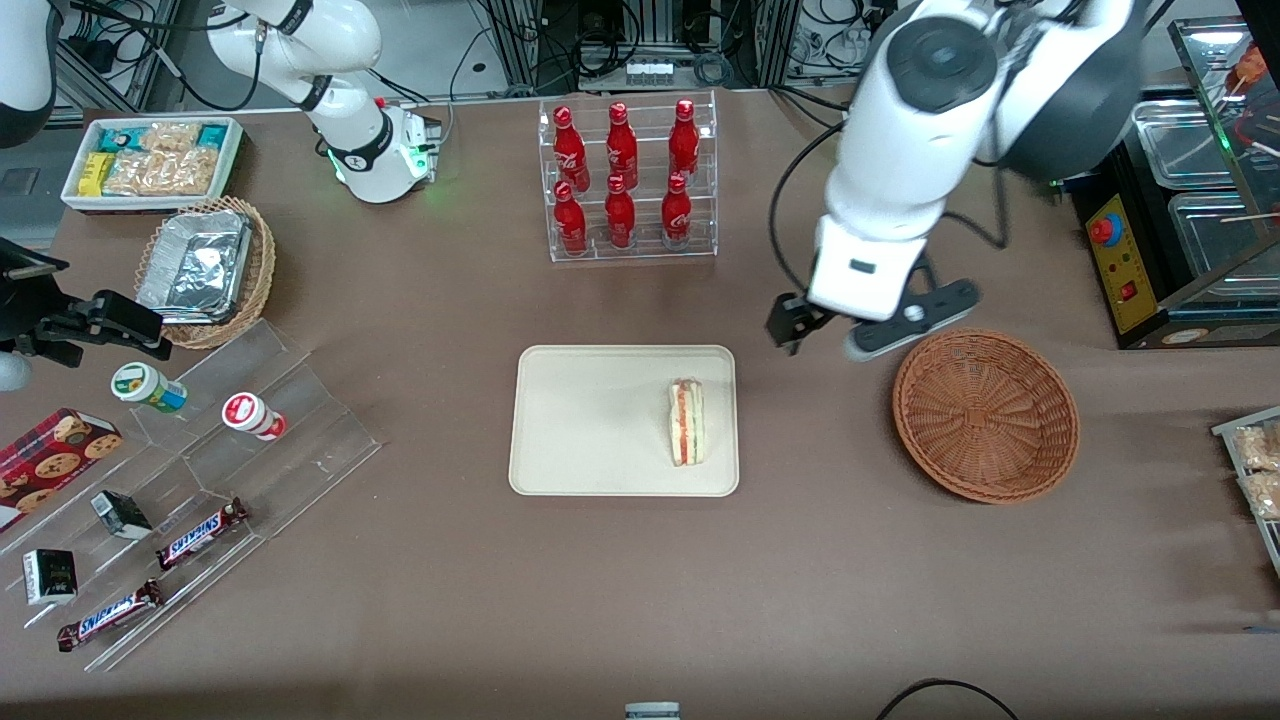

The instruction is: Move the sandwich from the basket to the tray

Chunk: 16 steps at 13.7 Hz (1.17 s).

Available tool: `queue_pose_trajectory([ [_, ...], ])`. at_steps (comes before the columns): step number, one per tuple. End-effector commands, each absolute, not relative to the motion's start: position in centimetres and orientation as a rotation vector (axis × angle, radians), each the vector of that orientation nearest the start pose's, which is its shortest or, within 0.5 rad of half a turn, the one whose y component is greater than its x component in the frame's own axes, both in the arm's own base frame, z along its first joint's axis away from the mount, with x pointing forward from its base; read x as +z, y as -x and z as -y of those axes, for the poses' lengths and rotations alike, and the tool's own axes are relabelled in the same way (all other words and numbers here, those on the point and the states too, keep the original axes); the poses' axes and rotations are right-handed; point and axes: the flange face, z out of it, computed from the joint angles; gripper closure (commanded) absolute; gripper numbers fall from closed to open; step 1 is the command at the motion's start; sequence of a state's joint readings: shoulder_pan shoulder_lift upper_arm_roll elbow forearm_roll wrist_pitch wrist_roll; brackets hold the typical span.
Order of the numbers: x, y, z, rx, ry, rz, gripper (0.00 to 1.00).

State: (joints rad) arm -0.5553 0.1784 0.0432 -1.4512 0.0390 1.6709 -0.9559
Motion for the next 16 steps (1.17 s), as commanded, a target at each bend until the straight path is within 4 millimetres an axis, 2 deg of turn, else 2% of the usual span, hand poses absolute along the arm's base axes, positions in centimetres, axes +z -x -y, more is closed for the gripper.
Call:
queue_pose_trajectory([
  [1, 61.3, -51.7, 26.9, -0.076, 3.016, 0.726, 0.00],
  [3, 62.5, -51.6, 23.3, -0.060, 2.992, 0.799, 0.00],
  [5, 63.4, -51.1, 20.5, -0.057, 2.993, 0.801, 0.00],
  [11, 65.0, -50.0, 8.6, 0.015, 3.030, 0.657, 0.00],
  [14, 65.5, -49.3, 3.6, 0.070, 3.095, 0.538, 0.00],
  [16, 65.3, -48.6, 1.0, 0.097, 3.122, 0.443, 0.00],
])
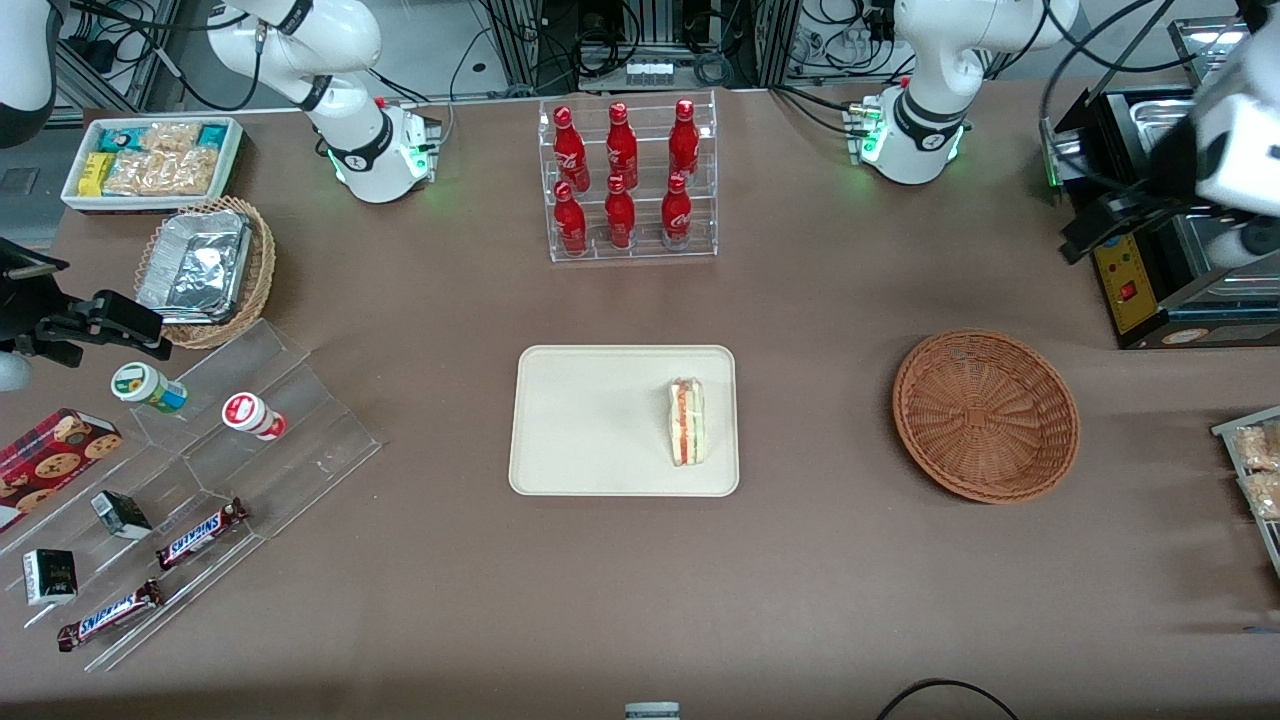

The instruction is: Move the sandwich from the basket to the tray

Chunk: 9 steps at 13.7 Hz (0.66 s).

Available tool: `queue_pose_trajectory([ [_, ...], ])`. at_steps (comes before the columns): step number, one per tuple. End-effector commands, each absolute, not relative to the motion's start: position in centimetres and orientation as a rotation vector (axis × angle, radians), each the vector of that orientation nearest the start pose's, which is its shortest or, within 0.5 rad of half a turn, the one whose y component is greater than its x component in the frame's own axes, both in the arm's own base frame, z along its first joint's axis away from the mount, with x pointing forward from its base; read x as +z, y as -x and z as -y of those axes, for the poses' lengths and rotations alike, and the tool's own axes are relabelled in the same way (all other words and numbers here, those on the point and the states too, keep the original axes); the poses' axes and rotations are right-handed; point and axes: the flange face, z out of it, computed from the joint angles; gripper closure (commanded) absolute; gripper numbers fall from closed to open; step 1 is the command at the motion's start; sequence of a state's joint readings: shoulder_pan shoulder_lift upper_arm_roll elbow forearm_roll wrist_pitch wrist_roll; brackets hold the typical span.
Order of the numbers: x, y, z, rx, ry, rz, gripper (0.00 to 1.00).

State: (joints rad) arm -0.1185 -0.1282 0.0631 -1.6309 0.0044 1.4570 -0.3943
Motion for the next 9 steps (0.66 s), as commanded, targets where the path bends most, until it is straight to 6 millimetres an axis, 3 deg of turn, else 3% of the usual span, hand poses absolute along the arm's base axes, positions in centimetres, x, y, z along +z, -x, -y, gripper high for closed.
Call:
queue_pose_trajectory([
  [1, 65.5, -48.1, -0.2, 0.094, 3.129, 0.412, 0.00],
  [3, 65.3, -47.9, -1.3, 0.093, 3.125, 0.377, 0.00],
  [9, 65.8, -48.9, 1.9, 0.076, 3.124, 0.288, 0.00],
])
